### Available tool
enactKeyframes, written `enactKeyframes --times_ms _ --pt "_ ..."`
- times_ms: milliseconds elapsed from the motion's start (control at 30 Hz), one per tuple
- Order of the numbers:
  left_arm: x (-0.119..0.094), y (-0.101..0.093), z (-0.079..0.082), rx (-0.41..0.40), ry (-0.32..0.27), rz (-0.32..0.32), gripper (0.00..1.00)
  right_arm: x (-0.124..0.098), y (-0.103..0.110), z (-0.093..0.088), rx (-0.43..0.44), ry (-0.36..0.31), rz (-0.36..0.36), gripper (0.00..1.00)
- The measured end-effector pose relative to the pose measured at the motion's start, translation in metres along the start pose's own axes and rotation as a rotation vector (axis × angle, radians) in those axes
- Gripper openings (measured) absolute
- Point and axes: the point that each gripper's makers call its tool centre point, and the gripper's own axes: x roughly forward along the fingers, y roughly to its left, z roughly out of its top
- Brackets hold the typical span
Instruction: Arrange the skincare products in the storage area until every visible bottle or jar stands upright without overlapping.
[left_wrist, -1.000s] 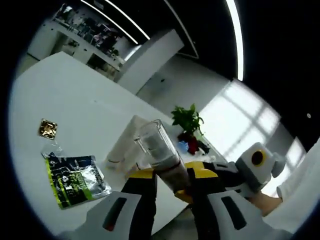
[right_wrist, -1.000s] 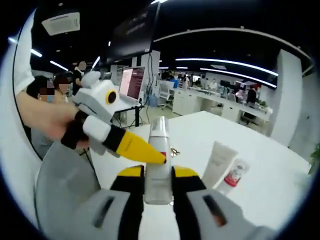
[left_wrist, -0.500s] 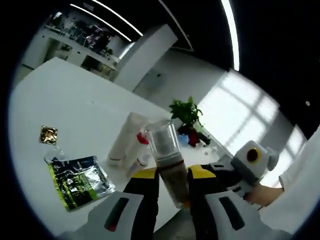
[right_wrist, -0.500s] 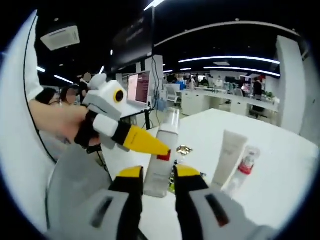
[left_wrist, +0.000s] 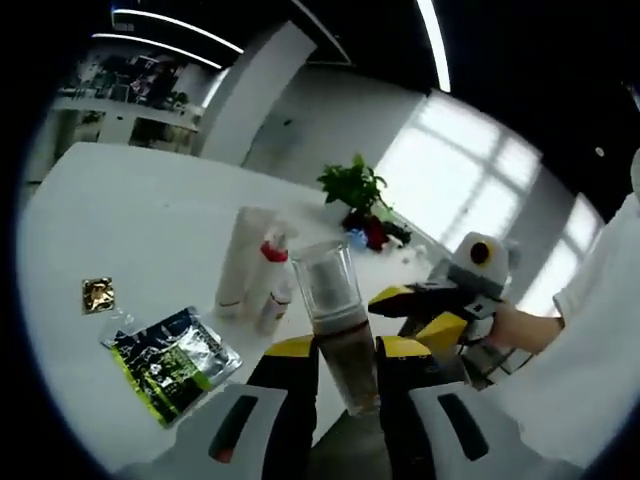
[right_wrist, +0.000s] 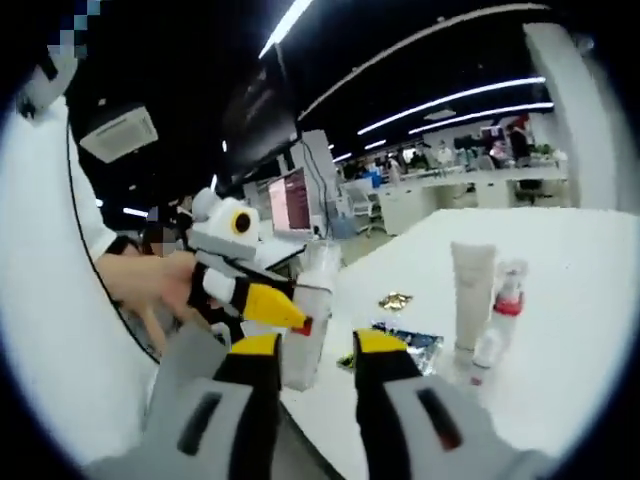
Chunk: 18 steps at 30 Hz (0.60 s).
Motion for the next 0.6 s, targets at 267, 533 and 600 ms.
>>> enactKeyframes --times_ms 267,533,600 --pt "0.002 -0.018 -0.011 0.066 0.075 -0.055 0.19 -0.009 0.003 0.019 0.065 -0.084 0.019 0.27" --pt "0.008 -0.038 -0.022 0.147 0.151 -0.111 0.19 -0.002 0.024 0.020 0.093 -0.084 0.100 0.36" --pt "0.010 -0.044 -0.026 0.176 0.176 -0.125 0.19 0.000 0.028 0.017 0.093 -0.070 0.112 0.37"
